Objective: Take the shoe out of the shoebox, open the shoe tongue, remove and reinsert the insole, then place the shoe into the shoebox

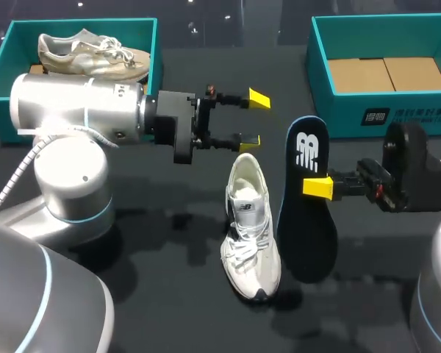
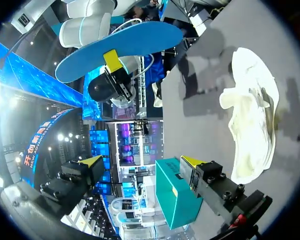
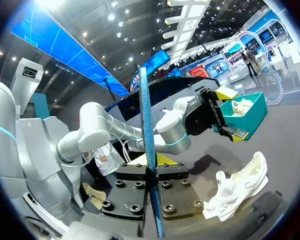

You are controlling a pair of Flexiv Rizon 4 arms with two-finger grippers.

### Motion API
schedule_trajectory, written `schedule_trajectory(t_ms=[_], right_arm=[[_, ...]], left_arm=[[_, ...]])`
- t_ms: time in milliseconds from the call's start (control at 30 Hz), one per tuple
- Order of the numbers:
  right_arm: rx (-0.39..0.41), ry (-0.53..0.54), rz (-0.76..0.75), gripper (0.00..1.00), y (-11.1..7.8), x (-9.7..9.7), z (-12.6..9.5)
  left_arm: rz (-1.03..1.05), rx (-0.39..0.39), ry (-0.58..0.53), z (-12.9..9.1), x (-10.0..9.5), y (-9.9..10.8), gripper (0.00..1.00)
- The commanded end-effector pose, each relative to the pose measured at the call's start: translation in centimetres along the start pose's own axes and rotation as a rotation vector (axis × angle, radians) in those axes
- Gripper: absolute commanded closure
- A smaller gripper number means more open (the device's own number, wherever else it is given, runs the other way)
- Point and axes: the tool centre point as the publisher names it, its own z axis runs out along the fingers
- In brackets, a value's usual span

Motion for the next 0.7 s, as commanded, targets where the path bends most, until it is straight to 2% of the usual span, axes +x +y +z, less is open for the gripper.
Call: schedule_trajectory(t_ms=[33,267,367,433,700], right_arm=[[-0.031,-0.002,0.052,1.00,0.5,-1.5,-1.0],[-0.052,0.025,0.225,1.00,2.3,-6.2,-3.9],[-0.099,0.025,0.310,1.00,3.2,-8.0,-5.2],[-0.103,-0.006,0.356,1.00,3.7,-8.8,-5.8],[-0.103,-0.006,0.356,1.00,3.7,-8.8,-5.8]], left_arm=[[-0.001,-0.017,0.008,-0.4,0.0,-0.6,0.00],[-0.002,-0.015,0.029,-1.2,0.2,-0.5,0.00],[-0.007,-0.019,0.027,-1.4,0.1,-0.3,0.00],[-0.007,-0.019,0.027,-1.4,0.1,-0.3,0.00],[-0.007,-0.019,0.027,-1.4,0.1,-0.3,0.00]])
